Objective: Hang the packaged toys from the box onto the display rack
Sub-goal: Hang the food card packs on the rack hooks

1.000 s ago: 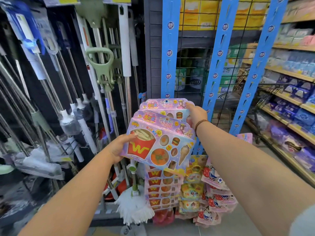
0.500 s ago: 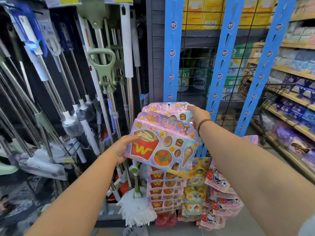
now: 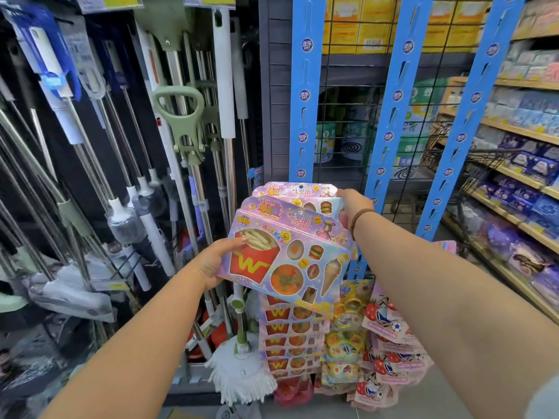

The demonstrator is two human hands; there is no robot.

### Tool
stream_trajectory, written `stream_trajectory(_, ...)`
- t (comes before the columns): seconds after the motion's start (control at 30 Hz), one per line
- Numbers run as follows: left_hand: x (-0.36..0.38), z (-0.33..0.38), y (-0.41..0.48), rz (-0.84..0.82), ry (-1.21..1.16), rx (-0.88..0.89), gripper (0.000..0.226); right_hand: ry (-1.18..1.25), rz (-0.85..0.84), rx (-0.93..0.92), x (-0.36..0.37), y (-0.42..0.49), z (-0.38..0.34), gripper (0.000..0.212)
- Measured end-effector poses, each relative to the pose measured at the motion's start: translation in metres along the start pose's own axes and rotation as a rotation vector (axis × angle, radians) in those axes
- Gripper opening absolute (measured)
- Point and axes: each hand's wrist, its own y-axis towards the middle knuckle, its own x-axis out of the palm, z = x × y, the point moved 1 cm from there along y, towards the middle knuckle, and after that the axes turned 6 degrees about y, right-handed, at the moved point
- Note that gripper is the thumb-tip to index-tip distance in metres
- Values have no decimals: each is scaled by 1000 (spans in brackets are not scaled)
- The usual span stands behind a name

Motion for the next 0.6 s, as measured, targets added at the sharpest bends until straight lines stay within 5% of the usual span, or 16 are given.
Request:
stream_trajectory(0.27, -2, -8, -4, 31, -49, 3, 50, -11, 45, 15, 0, 7, 13, 14)
stream_trajectory(0.47, -10, -3, 1, 127, -203, 121, 16, -325, 42, -78, -8, 7, 22, 58)
stream_trajectory(0.6, -7, 10, 7, 153, -210, 151, 17, -358, 112, -255, -13, -2, 15, 41)
